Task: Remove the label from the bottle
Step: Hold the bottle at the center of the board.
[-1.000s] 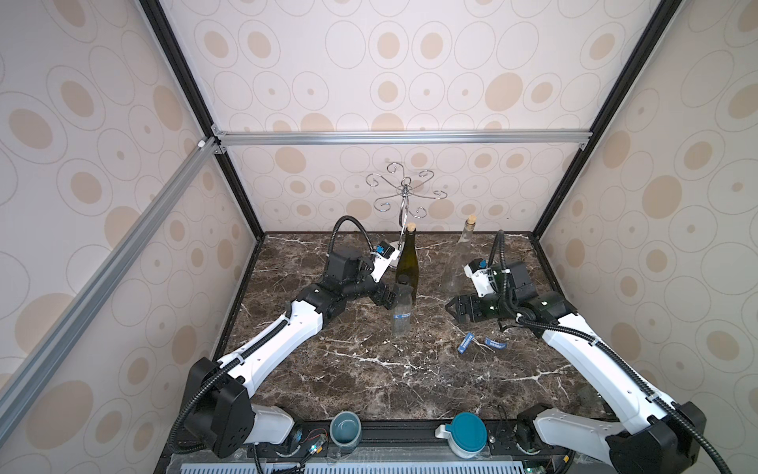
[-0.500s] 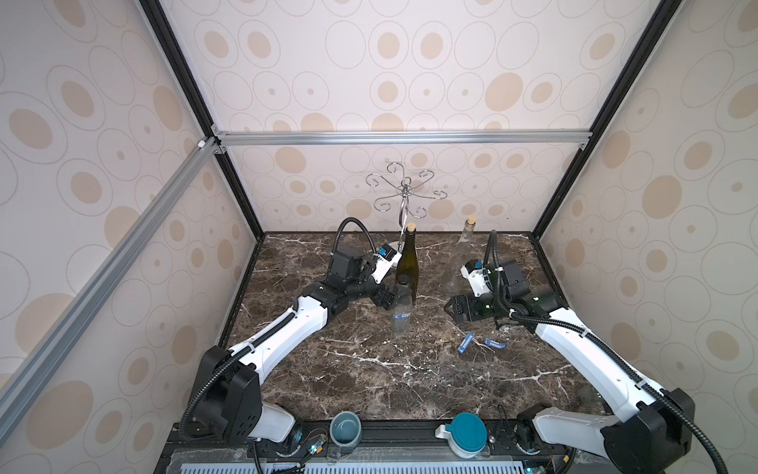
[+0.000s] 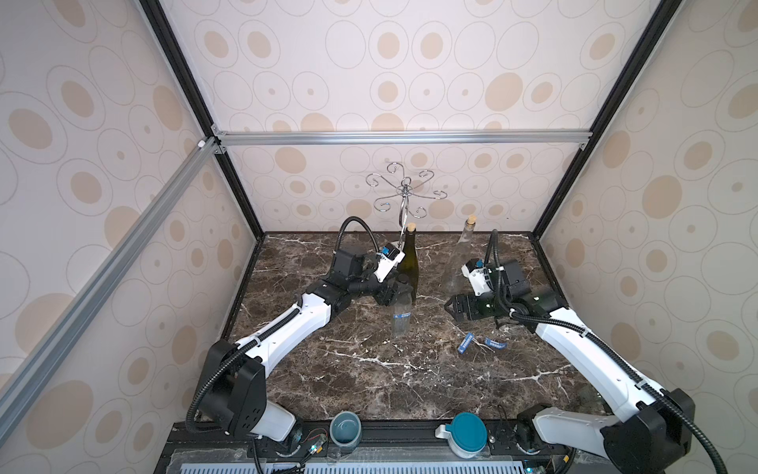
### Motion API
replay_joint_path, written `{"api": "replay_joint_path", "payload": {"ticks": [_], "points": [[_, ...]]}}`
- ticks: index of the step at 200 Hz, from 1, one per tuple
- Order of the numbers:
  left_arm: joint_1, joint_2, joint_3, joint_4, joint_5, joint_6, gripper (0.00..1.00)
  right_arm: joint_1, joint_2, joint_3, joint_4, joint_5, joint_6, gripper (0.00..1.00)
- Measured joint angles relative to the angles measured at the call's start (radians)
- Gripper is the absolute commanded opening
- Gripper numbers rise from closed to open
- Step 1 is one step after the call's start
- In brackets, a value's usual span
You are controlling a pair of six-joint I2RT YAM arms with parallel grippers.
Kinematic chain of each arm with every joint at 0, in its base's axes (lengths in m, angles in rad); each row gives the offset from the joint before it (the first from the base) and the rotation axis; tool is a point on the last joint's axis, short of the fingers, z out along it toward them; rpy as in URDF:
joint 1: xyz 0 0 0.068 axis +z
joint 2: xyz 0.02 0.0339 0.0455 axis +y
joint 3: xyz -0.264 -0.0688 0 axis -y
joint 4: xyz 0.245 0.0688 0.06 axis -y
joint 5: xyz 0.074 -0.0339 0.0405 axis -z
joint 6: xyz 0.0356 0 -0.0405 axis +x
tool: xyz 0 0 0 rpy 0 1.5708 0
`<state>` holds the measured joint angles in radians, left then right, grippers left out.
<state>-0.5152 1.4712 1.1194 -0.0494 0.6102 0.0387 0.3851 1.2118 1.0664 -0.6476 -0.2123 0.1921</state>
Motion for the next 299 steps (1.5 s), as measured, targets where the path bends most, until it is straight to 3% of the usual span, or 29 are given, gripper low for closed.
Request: {"api": "replay_joint_path", "payload": {"ticks": [42, 65, 120, 153, 202, 244, 299], "points": [[0.000, 0.000, -0.001, 0.035, 0.007, -0.016, 0.42, 0.000, 0.000, 0.000, 0.004, 0.000, 0.000, 0.96], [0.000, -0.001, -0.003, 0.054, -0.004, -0.025, 0.35, 0.000, 0.000, 0.000, 0.004, -0.001, 0.000, 0.96], [-0.015, -0.034, -0.016, 0.056, -0.161, -0.094, 0.20, 0.019, 0.021, 0.013, -0.013, 0.008, 0.001, 0.93], [-0.059, -0.060, -0.016, 0.023, -0.381, -0.183, 0.17, 0.090, 0.034, 0.024, -0.010, 0.039, 0.004, 0.88], [-0.203, -0.069, -0.002, -0.036, -0.717, -0.371, 0.16, 0.215, 0.080, 0.024, 0.068, 0.069, 0.032, 0.76], [-0.240, -0.072, -0.002, -0.061, -0.857, -0.504, 0.16, 0.296, 0.146, 0.024, 0.153, 0.081, 0.080, 0.69], [-0.247, -0.072, -0.002, -0.071, -0.909, -0.551, 0.17, 0.353, 0.238, 0.023, 0.268, 0.078, 0.126, 0.65]]}}
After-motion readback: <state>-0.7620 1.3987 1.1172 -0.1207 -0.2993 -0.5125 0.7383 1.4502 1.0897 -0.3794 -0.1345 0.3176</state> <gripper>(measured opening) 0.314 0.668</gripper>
